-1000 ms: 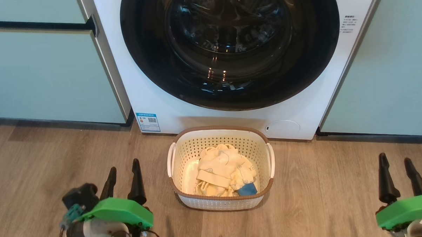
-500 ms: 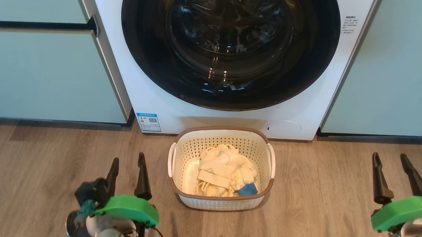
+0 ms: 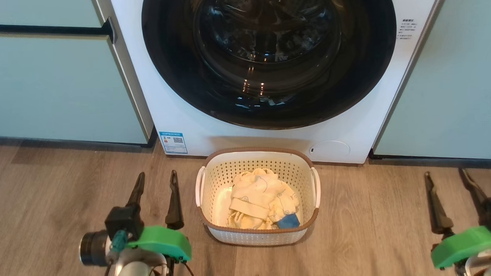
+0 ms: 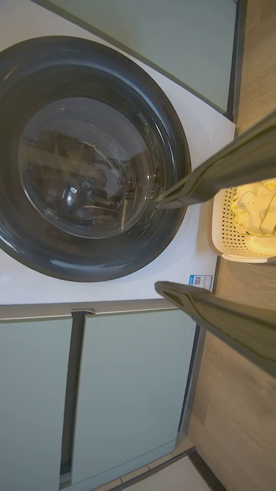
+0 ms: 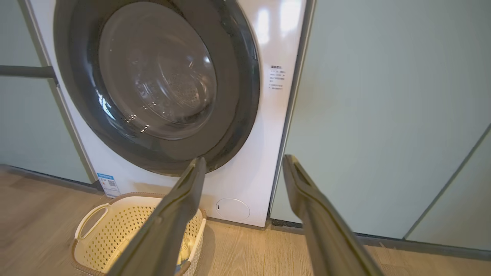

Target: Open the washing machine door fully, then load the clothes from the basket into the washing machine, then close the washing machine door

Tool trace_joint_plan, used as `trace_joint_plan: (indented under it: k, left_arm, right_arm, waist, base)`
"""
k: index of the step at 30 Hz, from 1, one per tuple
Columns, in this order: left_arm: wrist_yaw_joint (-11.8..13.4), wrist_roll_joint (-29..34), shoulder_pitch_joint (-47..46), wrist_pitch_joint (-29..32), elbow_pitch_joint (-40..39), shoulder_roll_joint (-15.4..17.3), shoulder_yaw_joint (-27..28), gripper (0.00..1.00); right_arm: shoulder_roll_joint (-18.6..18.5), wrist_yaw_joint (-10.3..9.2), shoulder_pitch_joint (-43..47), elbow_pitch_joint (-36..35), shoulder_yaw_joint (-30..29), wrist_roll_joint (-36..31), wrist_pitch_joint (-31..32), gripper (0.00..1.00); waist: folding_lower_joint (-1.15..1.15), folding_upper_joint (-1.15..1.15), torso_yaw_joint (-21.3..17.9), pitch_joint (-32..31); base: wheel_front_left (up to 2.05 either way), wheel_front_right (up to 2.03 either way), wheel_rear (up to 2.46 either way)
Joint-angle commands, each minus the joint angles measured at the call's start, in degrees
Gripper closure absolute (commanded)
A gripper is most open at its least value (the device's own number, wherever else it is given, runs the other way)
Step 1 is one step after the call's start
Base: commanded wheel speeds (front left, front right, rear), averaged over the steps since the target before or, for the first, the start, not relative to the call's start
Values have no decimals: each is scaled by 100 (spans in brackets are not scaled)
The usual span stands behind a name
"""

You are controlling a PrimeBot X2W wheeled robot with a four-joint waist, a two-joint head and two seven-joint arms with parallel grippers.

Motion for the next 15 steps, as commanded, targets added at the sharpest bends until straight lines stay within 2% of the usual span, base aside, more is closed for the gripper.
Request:
trace_joint_plan:
  k: [1,15]
  left_arm:
    - [29,174,-310,-84,-131,81,121,0]
    - [64,150,-341,-84,-63,96,116,0]
  right_arm:
    - [-120,-19,-300,-212,118,-180,-103,0]
    - [-36,-19,-280,-214,51,-34,-103,0]
  waist:
    - [0,0,4,1]
    - [0,0,7,5]
  base:
    - [0,0,0]
    - [0,0,0]
